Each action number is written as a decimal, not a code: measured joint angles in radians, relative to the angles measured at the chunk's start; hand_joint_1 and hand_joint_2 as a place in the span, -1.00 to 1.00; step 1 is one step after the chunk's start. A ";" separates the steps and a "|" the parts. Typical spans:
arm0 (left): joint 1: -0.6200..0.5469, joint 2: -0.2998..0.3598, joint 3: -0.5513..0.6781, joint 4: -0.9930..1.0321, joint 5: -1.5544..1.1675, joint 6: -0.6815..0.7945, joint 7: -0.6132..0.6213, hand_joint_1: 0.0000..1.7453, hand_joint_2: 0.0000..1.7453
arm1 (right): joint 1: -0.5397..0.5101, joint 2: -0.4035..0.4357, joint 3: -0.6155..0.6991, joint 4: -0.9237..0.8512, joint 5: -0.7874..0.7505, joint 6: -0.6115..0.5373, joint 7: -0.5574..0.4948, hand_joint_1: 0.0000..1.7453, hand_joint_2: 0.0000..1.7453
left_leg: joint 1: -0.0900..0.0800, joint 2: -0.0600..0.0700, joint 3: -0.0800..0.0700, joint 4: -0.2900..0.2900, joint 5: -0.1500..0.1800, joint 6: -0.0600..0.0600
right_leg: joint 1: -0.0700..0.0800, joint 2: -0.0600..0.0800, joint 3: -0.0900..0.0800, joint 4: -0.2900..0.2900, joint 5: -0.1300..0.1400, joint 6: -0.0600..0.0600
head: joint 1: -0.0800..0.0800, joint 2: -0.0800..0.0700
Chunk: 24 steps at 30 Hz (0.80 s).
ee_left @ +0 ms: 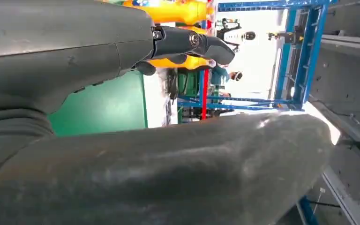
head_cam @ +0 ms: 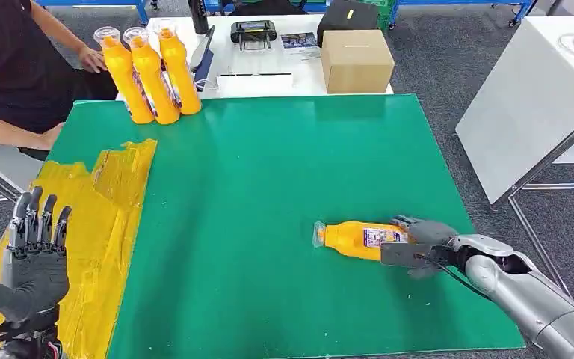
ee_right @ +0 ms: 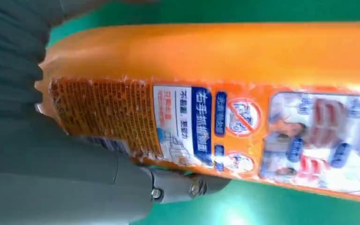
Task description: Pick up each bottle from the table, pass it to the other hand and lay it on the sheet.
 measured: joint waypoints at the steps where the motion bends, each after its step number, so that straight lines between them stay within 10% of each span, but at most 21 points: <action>1: -0.005 0.000 -0.007 0.004 -0.002 0.006 0.000 -1.00 -1.00 | -0.003 -0.005 0.009 0.004 0.003 0.001 0.000 1.00 1.00 | 0.000 0.000 0.000 0.000 0.000 0.000 | 0.000 0.000 0.000 0.000 0.000 0.000 | 0.000 0.000; 18: -0.008 0.011 -0.037 0.026 0.027 0.027 0.016 -1.00 -1.00 | -0.004 0.036 0.030 0.046 -0.085 -0.143 -0.041 1.00 1.00 | 0.000 0.002 0.002 0.000 0.000 0.000 | 0.002 0.001 0.003 0.000 0.000 0.000 | 0.000 0.000; 19: 0.004 0.010 -0.037 0.023 0.030 0.028 0.017 -1.00 1.00 | 0.015 0.065 0.006 0.046 -0.083 -0.204 -0.077 1.00 1.00 | 0.001 0.002 0.002 0.000 0.000 0.000 | 0.002 0.001 0.003 0.000 0.000 0.000 | 0.000 0.000; 24: 0.029 -0.003 -0.037 0.000 0.035 0.041 0.045 -1.00 1.00 | 0.091 0.255 -0.135 0.007 -0.049 -0.349 -0.129 1.00 1.00 | 0.003 -0.001 0.000 0.000 0.001 -0.001 | 0.004 -0.001 0.001 0.001 0.000 0.000 | 0.000 0.000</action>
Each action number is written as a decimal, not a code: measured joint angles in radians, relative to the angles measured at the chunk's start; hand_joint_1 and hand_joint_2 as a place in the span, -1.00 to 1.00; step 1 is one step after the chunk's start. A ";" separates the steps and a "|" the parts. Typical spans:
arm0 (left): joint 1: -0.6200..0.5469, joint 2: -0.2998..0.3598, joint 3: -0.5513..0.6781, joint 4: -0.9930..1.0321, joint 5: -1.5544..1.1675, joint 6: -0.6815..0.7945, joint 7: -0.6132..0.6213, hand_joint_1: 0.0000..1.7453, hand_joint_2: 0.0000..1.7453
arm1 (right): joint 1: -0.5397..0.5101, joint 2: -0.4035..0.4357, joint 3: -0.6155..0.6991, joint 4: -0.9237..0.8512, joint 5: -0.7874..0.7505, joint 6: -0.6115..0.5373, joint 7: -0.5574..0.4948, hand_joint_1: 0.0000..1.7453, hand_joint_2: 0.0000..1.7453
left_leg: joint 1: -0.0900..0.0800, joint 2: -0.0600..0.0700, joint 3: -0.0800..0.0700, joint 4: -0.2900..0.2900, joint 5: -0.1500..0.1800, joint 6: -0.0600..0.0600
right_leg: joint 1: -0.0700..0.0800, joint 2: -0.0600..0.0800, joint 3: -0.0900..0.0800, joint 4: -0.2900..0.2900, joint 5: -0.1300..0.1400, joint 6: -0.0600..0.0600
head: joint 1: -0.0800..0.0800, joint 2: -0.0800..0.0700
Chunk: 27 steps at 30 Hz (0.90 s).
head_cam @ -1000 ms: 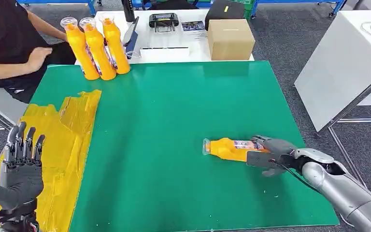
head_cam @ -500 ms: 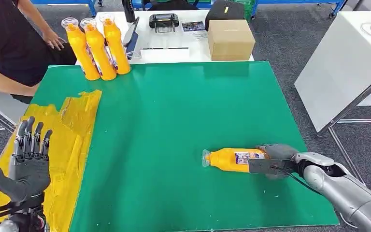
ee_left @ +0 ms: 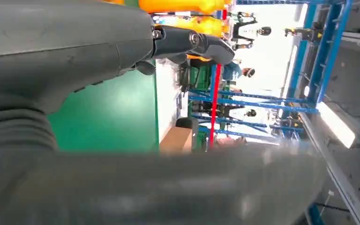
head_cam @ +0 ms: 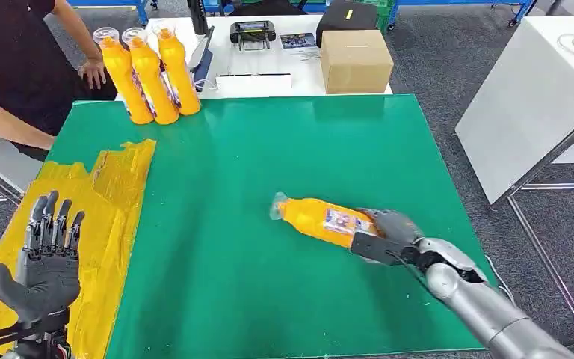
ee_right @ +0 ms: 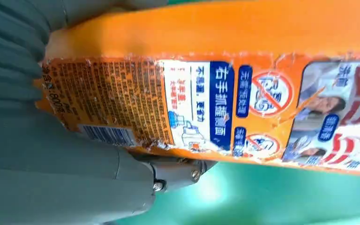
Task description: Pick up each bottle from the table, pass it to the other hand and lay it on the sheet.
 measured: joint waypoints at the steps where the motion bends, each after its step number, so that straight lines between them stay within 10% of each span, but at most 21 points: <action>1: 0.000 -0.003 -0.002 -0.002 0.003 0.007 0.007 -1.00 1.00 | 0.011 0.039 -0.030 -0.018 -0.002 -0.011 -0.013 1.00 1.00 | 0.000 -0.001 -0.001 0.000 0.000 0.000 | 0.000 -0.001 -0.001 0.000 0.000 0.000 | 0.001 0.000; 15: -0.005 -0.061 -0.167 -0.021 0.079 0.040 0.050 -1.00 1.00 | 0.042 0.442 -0.222 -0.105 -0.007 -0.057 -0.081 1.00 1.00 | -0.001 0.001 -0.002 0.000 0.000 0.000 | -0.002 0.001 -0.002 0.000 0.000 0.000 | 0.000 0.000; 27: -0.009 -0.086 -0.302 -0.036 0.040 0.057 0.032 -1.00 1.00 | -0.009 0.611 -0.136 0.003 0.016 -0.059 -0.085 1.00 1.00 | -0.001 0.001 -0.002 0.000 0.000 0.000 | -0.001 0.000 -0.002 0.000 0.000 0.000 | 0.001 0.000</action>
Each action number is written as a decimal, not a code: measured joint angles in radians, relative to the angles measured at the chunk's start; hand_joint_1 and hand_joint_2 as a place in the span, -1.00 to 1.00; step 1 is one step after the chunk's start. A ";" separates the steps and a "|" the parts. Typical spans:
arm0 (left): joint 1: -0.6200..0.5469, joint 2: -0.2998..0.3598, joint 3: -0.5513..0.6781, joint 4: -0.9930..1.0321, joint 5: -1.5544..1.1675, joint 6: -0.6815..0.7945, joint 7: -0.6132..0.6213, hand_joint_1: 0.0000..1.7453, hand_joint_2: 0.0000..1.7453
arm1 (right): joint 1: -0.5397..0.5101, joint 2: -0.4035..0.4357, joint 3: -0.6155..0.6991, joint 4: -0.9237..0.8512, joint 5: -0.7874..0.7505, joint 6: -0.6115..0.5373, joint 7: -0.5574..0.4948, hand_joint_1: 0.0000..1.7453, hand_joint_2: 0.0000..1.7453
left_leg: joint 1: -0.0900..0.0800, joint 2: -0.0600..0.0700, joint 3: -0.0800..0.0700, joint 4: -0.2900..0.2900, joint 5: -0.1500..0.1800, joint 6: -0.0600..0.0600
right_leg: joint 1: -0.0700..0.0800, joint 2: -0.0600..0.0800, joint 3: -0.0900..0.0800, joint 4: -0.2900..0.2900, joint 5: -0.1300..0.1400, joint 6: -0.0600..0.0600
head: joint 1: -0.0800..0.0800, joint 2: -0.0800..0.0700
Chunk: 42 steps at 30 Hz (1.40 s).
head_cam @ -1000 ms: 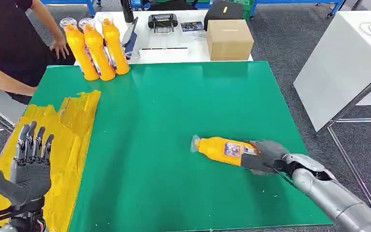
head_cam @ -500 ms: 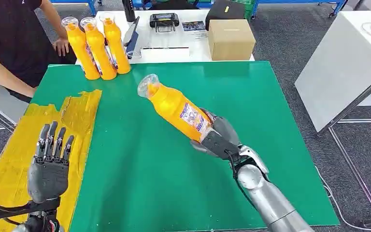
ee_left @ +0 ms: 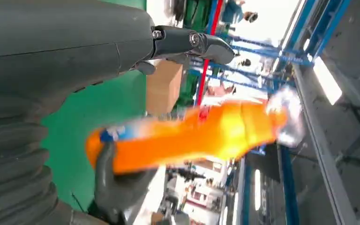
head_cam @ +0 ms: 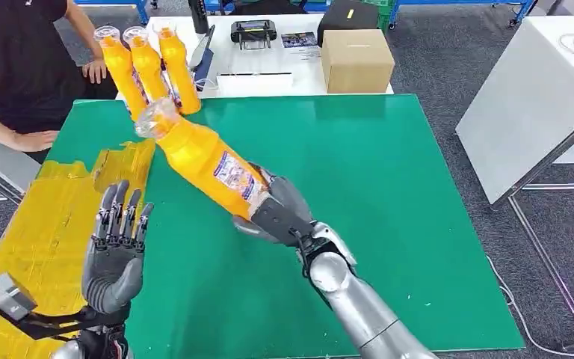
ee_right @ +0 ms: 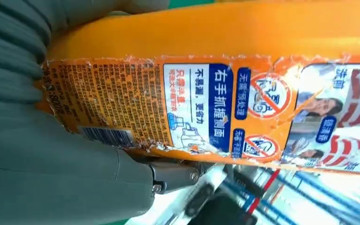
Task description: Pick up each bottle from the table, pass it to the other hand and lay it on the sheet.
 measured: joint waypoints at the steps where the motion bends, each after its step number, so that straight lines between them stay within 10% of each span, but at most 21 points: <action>1: -0.002 0.000 -0.007 0.000 0.000 0.001 0.000 -1.00 1.00 | 0.000 0.009 0.015 0.010 0.007 0.000 0.000 1.00 1.00 | 0.000 0.000 0.000 0.000 0.000 0.000 | 0.000 0.000 0.000 0.000 0.000 0.000 | 0.000 0.000; 29: 0.005 0.019 0.011 0.023 -0.075 0.021 0.048 -1.00 1.00 | 0.051 0.063 0.304 0.161 0.089 0.001 -0.029 1.00 1.00 | 0.000 0.000 -0.002 0.000 0.000 0.000 | 0.000 0.000 -0.003 0.000 0.000 0.000 | 0.000 0.000; 30: 0.005 0.023 0.010 0.028 -0.088 0.016 0.048 -0.60 1.00 | 0.051 0.063 0.306 0.161 0.088 0.001 -0.029 1.00 1.00 | 0.000 0.000 -0.002 0.000 0.000 0.000 | 0.000 0.000 -0.002 0.000 0.000 0.000 | 0.000 0.000; 31: 0.005 0.027 0.008 0.032 -0.094 0.012 0.048 0.86 1.00 | 0.050 0.063 0.307 0.161 0.087 0.002 -0.029 1.00 1.00 | 0.000 0.000 -0.002 0.000 0.000 0.000 | -0.001 0.000 -0.002 0.000 0.000 0.000 | 0.000 0.000; 42: 0.009 0.077 -0.014 0.060 -0.188 -0.032 0.030 1.00 1.00 | 0.041 0.063 0.319 0.159 0.074 0.016 -0.018 1.00 1.00 | 0.000 0.000 -0.002 0.000 0.000 0.000 | 0.000 0.000 -0.002 0.000 0.000 0.000 | 0.000 0.000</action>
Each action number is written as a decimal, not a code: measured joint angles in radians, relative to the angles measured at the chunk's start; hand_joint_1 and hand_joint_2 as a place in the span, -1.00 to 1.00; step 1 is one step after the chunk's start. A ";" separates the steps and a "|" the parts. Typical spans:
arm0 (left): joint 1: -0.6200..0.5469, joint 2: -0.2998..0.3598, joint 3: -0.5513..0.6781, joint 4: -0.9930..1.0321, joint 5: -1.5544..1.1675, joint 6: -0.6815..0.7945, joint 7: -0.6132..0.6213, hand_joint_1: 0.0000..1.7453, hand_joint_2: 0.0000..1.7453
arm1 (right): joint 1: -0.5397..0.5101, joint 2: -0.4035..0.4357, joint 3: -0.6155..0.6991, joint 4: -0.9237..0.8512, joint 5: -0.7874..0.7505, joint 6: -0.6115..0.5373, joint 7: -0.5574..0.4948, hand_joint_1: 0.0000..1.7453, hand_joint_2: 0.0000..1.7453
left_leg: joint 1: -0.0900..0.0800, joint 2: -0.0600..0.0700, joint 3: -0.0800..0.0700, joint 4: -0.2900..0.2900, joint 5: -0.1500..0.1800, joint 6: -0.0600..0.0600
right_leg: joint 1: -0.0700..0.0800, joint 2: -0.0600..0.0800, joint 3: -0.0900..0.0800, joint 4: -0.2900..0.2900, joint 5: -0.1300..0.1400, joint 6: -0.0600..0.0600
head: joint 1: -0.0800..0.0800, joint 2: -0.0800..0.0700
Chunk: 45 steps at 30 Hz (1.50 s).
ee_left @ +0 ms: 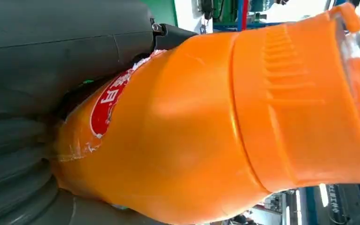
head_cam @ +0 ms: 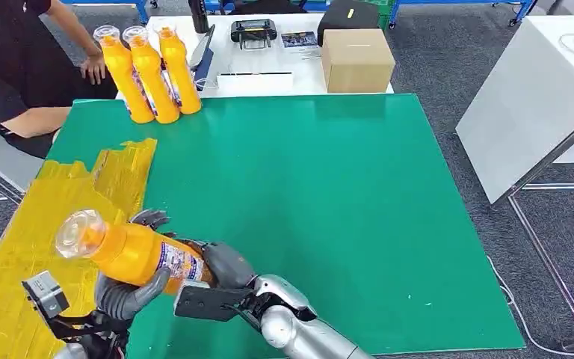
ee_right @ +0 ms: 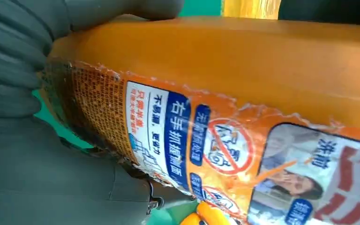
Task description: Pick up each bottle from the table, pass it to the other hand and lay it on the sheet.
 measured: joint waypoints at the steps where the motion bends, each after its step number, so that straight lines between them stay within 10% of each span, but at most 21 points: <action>1: 0.000 0.001 0.000 0.000 0.000 0.000 -0.002 1.00 1.00 | 0.000 0.000 0.001 0.000 0.000 0.001 0.000 1.00 1.00 | 0.000 0.000 0.000 0.000 0.000 0.000 | 0.000 0.000 0.000 0.000 0.000 0.000 | 0.000 0.000; 10: 0.000 0.002 0.000 0.000 0.001 0.000 -0.011 1.00 1.00 | -0.002 0.000 0.008 0.000 -0.003 0.006 0.000 1.00 1.00 | 0.000 0.000 0.000 0.000 0.000 0.000 | 0.000 0.000 0.000 0.000 0.000 0.000 | 0.000 0.000; 12: 0.000 0.002 0.000 0.000 -0.001 0.002 -0.013 1.00 1.00 | -0.002 0.000 0.009 0.000 -0.003 0.006 0.001 -1.00 1.00 | 0.000 0.000 0.000 0.000 0.000 0.000 | 0.000 0.000 0.000 0.000 0.000 0.000 | 0.000 0.000; 14: 0.000 0.002 0.000 0.000 -0.044 0.024 -0.031 1.00 1.00 | -0.005 0.000 0.008 0.001 0.003 -0.004 0.002 -1.00 1.00 | 0.000 0.000 0.000 0.000 0.000 0.000 | 0.000 0.000 0.000 0.000 0.000 0.000 | 0.000 0.000; 15: 0.000 0.002 -0.001 -0.002 -0.102 0.062 -0.052 1.00 1.00 | -0.005 0.000 0.008 0.000 0.011 -0.024 0.006 -1.00 -1.00 | 0.000 0.000 0.000 0.000 0.000 0.000 | 0.000 0.000 0.000 0.000 0.000 0.000 | 0.000 0.000; 28: -0.024 0.042 0.169 0.049 -1.148 0.696 -0.056 1.00 1.00 | 0.064 -0.083 -0.136 -0.251 -0.029 -0.012 -0.052 -1.00 -1.00 | 0.000 0.001 0.000 0.000 0.000 0.000 | 0.000 0.001 -0.001 0.000 0.000 0.000 | 0.000 0.000; 45: -0.038 0.109 0.361 0.390 -1.455 0.814 -0.035 1.00 1.00 | 0.079 -0.160 -0.167 -0.465 -0.096 0.018 -0.100 -1.00 -1.00 | 0.000 0.001 0.000 0.000 0.000 0.000 | 0.000 0.001 -0.001 0.000 0.000 0.000 | 0.000 0.000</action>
